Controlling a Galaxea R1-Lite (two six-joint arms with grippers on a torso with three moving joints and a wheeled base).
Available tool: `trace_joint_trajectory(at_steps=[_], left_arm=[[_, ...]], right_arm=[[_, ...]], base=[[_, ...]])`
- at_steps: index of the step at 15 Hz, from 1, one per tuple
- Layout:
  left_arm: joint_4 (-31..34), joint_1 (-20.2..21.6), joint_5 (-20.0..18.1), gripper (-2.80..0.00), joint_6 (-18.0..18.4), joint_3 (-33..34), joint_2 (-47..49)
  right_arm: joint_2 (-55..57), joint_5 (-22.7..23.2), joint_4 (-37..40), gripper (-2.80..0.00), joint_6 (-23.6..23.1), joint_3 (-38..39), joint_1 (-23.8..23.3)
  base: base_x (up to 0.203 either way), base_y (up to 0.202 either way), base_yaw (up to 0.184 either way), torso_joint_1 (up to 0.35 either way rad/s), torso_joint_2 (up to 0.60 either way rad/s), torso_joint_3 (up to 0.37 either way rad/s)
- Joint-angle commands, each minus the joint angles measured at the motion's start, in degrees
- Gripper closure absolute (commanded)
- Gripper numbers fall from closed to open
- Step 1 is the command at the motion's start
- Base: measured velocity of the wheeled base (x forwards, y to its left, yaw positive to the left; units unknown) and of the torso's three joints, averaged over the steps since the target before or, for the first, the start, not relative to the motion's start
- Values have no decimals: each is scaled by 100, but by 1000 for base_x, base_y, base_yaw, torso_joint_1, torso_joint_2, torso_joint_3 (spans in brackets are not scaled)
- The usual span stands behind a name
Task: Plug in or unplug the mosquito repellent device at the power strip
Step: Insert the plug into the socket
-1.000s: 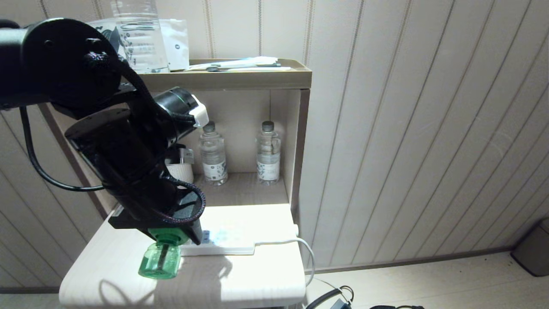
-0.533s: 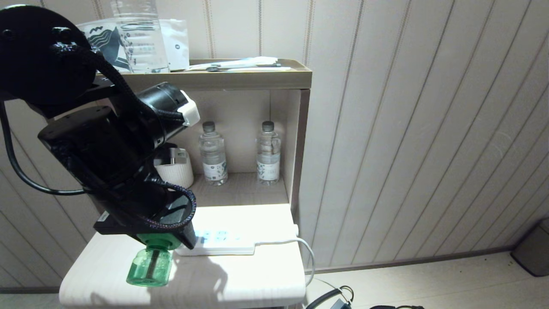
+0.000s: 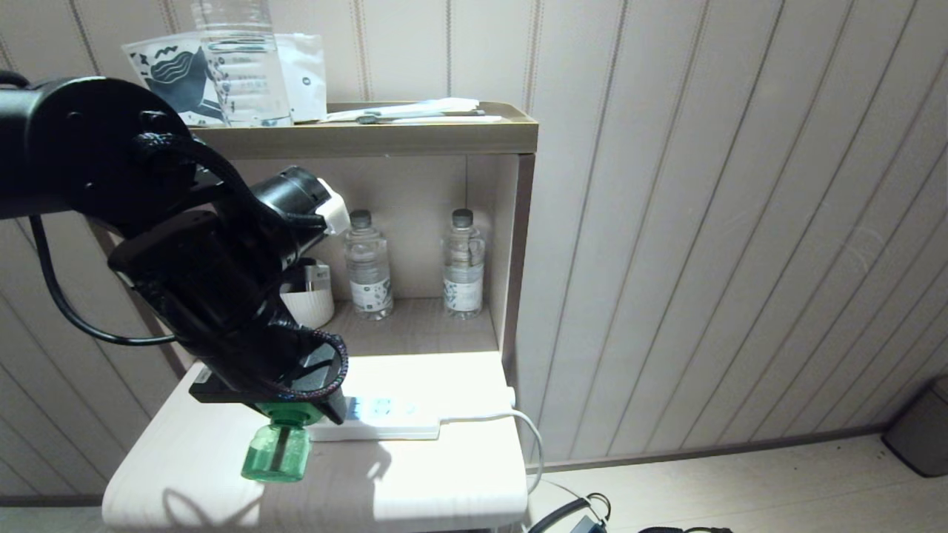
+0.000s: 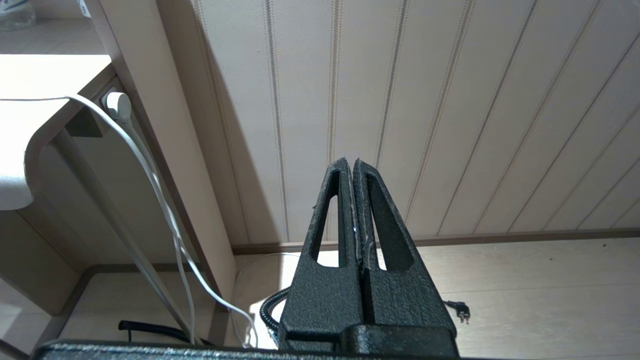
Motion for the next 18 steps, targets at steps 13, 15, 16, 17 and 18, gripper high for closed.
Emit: trace_joint_trajectory(at_steps=[13,15,16,17,18], left_arm=[[1547,599,-161,0,1144,-1728,1478],[1443,592,-161,0,1142,-1731,1579],[1333,598,-149,0,1142,-1731,1646],[1216,595,-98,0,1145,-1731,1663],[1139,600,9,0,1151,-1731,1676]], right_arm=[[2,2,-1,0,6,0,1],[2,2,-1,0,1,0,1],[2,2,-1,0,3,0,1],[2,2,-1,0,3,0,1],[2,2,-1,0,-2,0,1]], base=[[0,0,0,0,0,0],[0,0,0,0,0,0],[0,0,0,0,0,0],[0,0,0,0,0,0],[0,0,0,0,0,0]])
